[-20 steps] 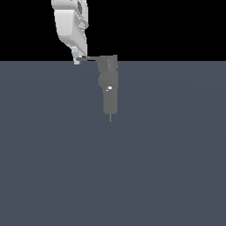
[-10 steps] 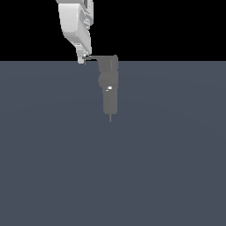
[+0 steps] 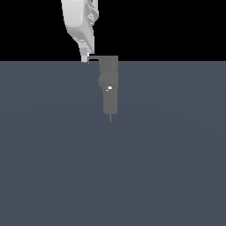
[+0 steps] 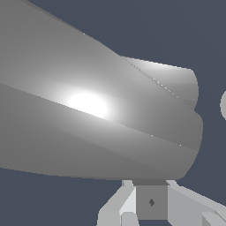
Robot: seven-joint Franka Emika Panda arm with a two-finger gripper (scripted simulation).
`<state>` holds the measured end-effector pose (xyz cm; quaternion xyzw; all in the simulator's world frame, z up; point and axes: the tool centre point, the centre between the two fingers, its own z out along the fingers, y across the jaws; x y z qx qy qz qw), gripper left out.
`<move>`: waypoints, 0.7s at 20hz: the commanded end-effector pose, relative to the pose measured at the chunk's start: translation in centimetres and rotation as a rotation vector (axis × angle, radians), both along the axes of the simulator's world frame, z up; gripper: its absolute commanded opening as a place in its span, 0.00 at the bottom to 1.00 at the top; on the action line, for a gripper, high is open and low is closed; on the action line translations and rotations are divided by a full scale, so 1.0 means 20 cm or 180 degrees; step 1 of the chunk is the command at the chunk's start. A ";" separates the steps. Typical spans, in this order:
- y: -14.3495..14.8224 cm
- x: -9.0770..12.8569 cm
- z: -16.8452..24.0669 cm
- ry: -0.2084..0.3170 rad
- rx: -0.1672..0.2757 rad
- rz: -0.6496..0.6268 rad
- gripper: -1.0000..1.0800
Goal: Turn on the faucet by rotating a designated handle.
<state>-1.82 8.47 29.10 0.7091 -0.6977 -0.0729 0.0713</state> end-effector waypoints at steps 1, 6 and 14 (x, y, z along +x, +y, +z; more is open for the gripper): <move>-0.07 -0.02 0.03 -0.0021 -0.0004 -0.0038 0.00; -0.07 -0.05 0.01 0.0002 -0.0007 0.0002 0.00; -0.37 -0.06 0.02 -0.0010 -0.0005 -0.0020 0.00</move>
